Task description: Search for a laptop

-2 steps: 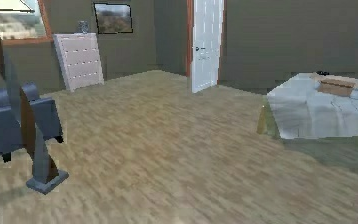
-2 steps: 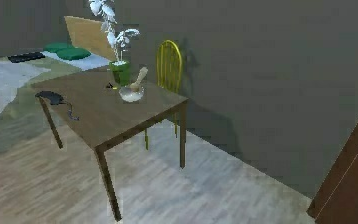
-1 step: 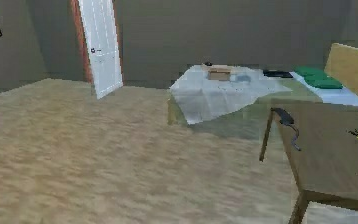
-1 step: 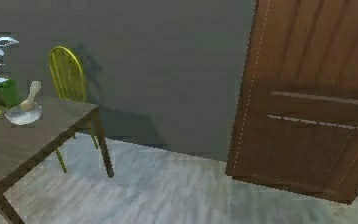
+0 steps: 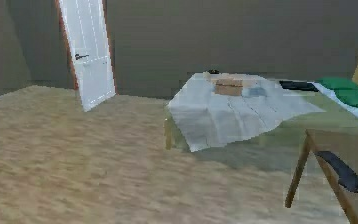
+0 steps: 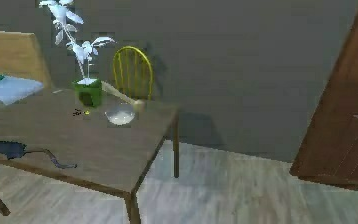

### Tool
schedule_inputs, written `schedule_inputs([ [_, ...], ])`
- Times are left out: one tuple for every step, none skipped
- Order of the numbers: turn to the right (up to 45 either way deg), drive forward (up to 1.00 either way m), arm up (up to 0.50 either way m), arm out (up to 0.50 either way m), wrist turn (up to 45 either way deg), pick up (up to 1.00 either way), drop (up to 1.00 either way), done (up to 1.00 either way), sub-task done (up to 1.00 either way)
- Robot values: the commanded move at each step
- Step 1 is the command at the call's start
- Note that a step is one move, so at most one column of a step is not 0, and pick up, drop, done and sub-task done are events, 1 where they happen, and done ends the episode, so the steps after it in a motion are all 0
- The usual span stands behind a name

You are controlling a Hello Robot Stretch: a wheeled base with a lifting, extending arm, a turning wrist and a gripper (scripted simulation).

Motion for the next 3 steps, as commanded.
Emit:
schedule_inputs([
  [-33.0,0.00,0.00,0.00,0.0,0.00,0.00,0.00,0.00],
  [-3.0,0.00,0.00,0.00,0.0,0.00,0.00,0.00,0.00],
  [0.0,1.00,0.00,0.00,0.0,0.00,0.00,0.00,0.00],
])
